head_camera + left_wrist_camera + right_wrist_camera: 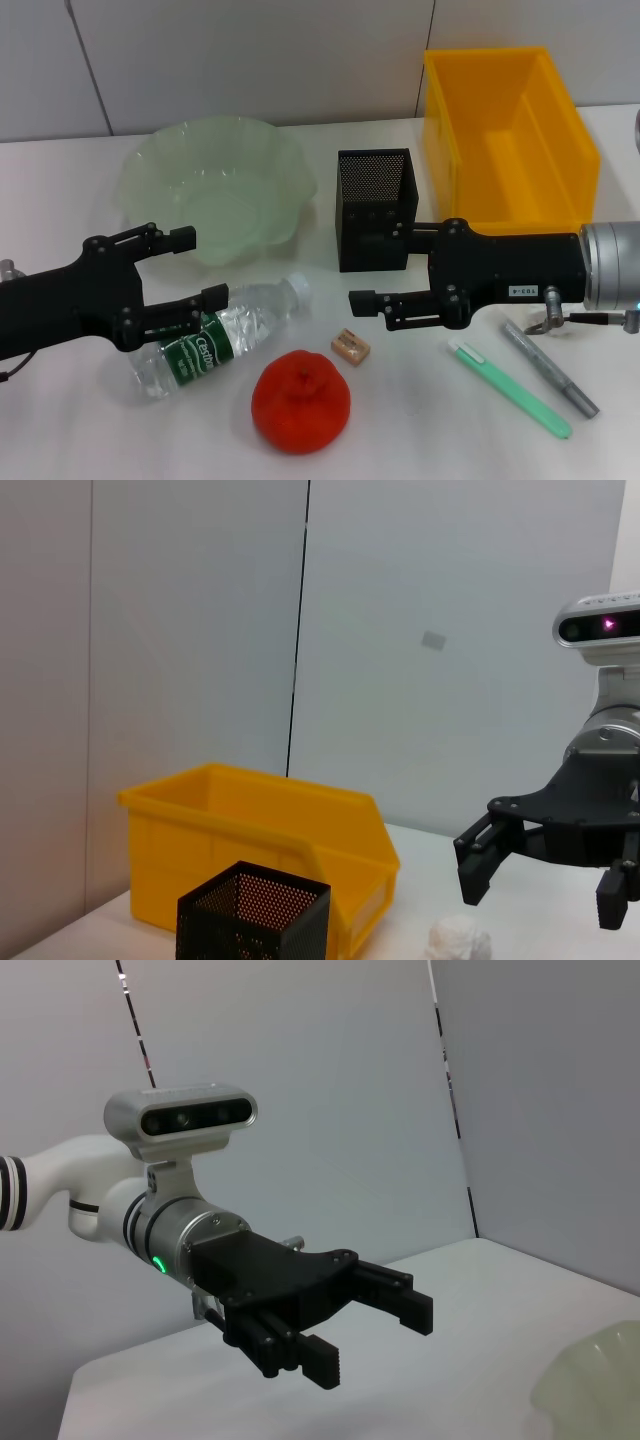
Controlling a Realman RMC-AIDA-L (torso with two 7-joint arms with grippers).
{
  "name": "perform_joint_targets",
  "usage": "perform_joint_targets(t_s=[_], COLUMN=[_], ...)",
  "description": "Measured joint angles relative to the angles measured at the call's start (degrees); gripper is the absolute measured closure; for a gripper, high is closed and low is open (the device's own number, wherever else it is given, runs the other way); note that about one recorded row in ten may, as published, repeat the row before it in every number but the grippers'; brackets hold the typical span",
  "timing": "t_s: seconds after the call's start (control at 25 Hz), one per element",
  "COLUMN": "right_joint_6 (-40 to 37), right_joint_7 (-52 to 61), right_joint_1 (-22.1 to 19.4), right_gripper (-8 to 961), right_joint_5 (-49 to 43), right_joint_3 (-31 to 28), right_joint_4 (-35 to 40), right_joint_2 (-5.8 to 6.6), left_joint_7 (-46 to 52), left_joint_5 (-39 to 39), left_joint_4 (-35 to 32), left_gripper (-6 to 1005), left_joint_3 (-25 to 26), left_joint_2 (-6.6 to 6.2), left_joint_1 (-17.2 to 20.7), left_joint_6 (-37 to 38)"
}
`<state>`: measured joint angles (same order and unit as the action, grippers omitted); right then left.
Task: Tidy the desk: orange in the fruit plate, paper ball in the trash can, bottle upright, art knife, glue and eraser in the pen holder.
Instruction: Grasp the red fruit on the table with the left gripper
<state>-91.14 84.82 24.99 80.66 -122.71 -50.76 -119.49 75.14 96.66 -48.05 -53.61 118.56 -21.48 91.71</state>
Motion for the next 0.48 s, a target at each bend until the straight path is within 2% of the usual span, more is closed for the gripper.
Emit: perform_joint_targets(t_s=[0.48], right_joint_6=[-0.16], right_joint_7=[2.76], right_joint_1=[0.15], right_gripper=[189], right_joint_5=[-3.1], right_joint_3=[0.01], right_joint_4=[-1.67], right_joint_2=[0.37], left_joint_7=[-0.17], left_joint_5=[0.0], left_joint_4=[0.41], left_gripper=[190], left_joint_3=[0.0], left_joint_2=[-0.06], left_joint_1=[0.43], left_joint_6=[0.04])
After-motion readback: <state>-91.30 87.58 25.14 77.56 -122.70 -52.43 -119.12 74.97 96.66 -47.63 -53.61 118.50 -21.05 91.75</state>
